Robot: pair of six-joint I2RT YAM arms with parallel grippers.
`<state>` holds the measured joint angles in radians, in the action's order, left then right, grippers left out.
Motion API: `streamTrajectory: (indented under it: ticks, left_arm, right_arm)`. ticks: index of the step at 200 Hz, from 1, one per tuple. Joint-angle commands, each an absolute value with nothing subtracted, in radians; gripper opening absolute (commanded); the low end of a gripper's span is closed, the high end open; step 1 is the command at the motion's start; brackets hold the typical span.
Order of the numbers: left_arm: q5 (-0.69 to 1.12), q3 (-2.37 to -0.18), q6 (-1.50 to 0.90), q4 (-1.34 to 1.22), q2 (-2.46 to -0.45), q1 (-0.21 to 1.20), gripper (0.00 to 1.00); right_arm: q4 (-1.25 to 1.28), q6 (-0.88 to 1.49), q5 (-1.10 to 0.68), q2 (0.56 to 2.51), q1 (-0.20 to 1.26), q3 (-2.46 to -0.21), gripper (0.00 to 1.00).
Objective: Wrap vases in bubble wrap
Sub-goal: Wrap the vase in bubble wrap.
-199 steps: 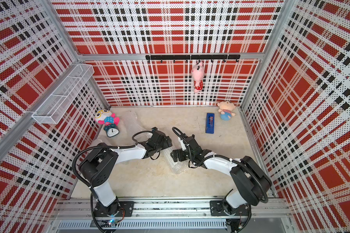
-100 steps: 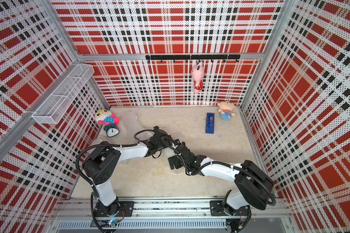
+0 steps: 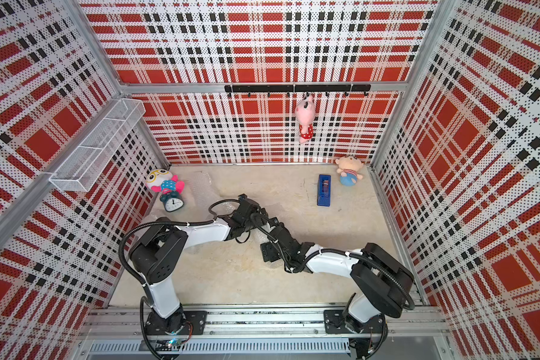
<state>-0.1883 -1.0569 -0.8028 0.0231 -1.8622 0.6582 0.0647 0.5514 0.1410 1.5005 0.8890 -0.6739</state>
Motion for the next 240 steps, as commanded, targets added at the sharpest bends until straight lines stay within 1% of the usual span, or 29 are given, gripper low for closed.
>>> streamTrajectory:
  ticks: [1,40,67,83,111,143,161,205,226,240]
  left_arm:
    - [-0.159,-1.098,-0.781,0.079,-1.891,0.663,0.98]
    - [-0.174,-1.189,-0.761,0.134,-1.862,0.651,0.98]
    - [-0.246,-1.203,-0.752,0.181,-1.806,0.653,0.98]
    - [-0.299,-1.174,-0.751,0.198,-1.757,0.667,0.98]
    - [-0.316,-1.082,-0.768,0.183,-1.679,0.696,0.98]
    - [-0.255,-0.98,-0.794,0.102,-1.63,0.716,0.99]
    - [-0.235,-0.963,-0.801,0.087,-1.648,0.713,1.0]
    - [-0.199,-0.984,-0.794,0.078,-1.734,0.711,0.96]
    - [-0.199,-1.013,-0.787,0.097,-1.773,0.719,0.94]
    - [-0.218,-1.037,-0.78,0.124,-1.799,0.726,0.91]
  right_arm:
    - [0.127,0.666,0.054,1.474,0.848,-0.588,0.82]
    - [0.259,0.75,-0.057,1.422,0.785,-0.487,0.79]
    - [0.313,0.817,-0.092,1.419,0.768,-0.455,0.78]
    - [0.371,0.862,-0.115,1.425,0.762,-0.431,0.78]
    - [0.461,0.908,-0.163,1.453,0.762,-0.416,0.76]
    - [0.549,0.951,-0.21,1.513,0.762,-0.418,0.73]
    - [0.571,0.96,-0.202,1.535,0.765,-0.42,0.72]
    - [0.596,0.995,-0.174,1.547,0.784,-0.419,0.72]
    - [0.605,1.009,-0.161,1.543,0.787,-0.41,0.73]
    - [0.593,0.998,-0.147,1.526,0.786,-0.407,0.76]
